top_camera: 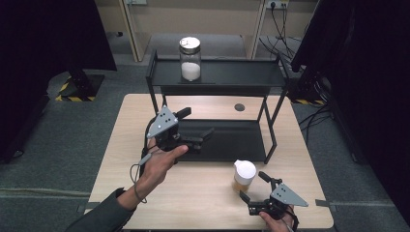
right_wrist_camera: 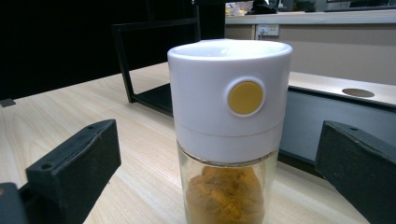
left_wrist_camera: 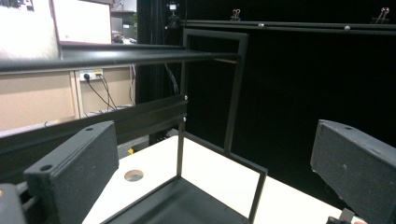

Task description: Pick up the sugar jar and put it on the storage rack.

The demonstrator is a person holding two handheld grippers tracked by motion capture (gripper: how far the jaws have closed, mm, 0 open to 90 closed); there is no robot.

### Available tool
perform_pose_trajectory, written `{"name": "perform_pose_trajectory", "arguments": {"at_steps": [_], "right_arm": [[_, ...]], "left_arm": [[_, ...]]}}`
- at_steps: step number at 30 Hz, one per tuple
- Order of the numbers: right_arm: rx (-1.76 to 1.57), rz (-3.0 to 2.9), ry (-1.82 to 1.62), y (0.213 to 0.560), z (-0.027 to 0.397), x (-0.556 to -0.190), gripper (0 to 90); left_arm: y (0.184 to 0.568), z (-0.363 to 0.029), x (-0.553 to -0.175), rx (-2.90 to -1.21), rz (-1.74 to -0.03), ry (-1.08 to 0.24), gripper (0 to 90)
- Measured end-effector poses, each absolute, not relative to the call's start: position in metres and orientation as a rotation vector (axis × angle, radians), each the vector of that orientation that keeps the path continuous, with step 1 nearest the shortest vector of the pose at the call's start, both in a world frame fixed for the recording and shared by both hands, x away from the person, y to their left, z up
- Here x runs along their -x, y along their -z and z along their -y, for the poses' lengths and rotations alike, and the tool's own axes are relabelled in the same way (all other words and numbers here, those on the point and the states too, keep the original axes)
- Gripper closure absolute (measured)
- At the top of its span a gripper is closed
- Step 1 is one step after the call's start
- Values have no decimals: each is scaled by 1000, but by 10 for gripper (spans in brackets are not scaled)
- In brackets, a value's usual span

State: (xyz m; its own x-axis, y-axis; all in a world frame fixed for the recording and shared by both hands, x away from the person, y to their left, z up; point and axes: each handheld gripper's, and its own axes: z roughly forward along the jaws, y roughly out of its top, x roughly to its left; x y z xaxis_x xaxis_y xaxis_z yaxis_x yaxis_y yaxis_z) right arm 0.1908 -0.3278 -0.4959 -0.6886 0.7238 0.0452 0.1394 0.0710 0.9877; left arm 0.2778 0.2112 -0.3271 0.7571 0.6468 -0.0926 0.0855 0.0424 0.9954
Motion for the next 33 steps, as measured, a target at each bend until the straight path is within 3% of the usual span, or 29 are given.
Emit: {"name": "perform_pose_trajectory", "arguments": {"at_steps": [33], "right_arm": [[-856, -1887, -1658, 496, 328, -190, 5]], "left_arm": [[422, -210, -252, -1510, -582, -441, 1]]}}
